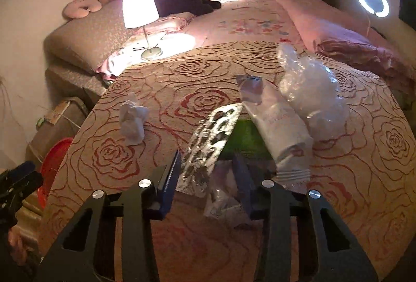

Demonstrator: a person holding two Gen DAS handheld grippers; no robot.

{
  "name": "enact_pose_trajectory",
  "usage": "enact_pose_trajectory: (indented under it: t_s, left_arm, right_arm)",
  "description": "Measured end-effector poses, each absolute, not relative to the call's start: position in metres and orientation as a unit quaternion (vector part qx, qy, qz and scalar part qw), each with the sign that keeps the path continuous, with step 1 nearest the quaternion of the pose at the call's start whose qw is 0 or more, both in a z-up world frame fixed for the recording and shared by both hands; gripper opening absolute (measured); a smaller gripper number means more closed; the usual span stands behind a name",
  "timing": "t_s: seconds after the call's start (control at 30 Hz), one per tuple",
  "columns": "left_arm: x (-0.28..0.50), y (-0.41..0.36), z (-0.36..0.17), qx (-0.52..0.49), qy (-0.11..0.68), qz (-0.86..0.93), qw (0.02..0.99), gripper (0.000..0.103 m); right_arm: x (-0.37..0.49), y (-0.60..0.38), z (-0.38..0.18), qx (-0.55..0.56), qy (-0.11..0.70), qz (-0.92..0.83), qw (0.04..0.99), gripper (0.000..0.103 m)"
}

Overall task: Collect trash
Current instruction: 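Move both open tools back over the bed toward the tissue and blister pack, then grasp the white tissue with the left tool while the right tool grasps the silver blister pack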

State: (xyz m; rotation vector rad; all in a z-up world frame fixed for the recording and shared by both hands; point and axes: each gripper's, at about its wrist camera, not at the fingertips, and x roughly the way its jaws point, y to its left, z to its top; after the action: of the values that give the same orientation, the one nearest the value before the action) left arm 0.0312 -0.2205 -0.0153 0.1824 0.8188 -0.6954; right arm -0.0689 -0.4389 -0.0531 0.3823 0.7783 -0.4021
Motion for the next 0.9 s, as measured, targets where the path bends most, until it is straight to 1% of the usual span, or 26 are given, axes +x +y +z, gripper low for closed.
enact_pose_trajectory:
  t_s: [0.2, 0.3, 0.6, 0.67, 0.73, 0.9]
  left_arm:
    - [0.037, -0.251, -0.012, 0.103, 0.383, -0.339, 0.853, 0.07]
    - [0.041, -0.265, -0.015, 0.106, 0.391, -0.339, 0.849, 0.07]
    - [0.055, -0.301, -0.022, 0.101, 0.409, -0.354, 0.835, 0.069]
    - [0.059, -0.313, -0.023, 0.101, 0.412, -0.359, 0.832, 0.068]
    - [0.065, -0.327, -0.024, 0.102, 0.418, -0.365, 0.825, 0.061]
    - [0.077, -0.354, -0.03, 0.109, 0.428, -0.374, 0.816, 0.061]
  right_arm:
    - [-0.061, -0.437, -0.055, 0.172, 0.379, -0.177, 0.892, 0.025]
    - [-0.059, -0.439, -0.058, 0.176, 0.378, -0.173, 0.892, 0.022]
    - [-0.064, -0.443, -0.059, 0.193, 0.362, -0.161, 0.898, 0.021]
    - [-0.065, -0.444, -0.059, 0.197, 0.36, -0.16, 0.898, 0.02]
    - [-0.068, -0.444, -0.06, 0.201, 0.36, -0.158, 0.897, 0.02]
    - [-0.071, -0.445, -0.06, 0.211, 0.359, -0.156, 0.895, 0.02]
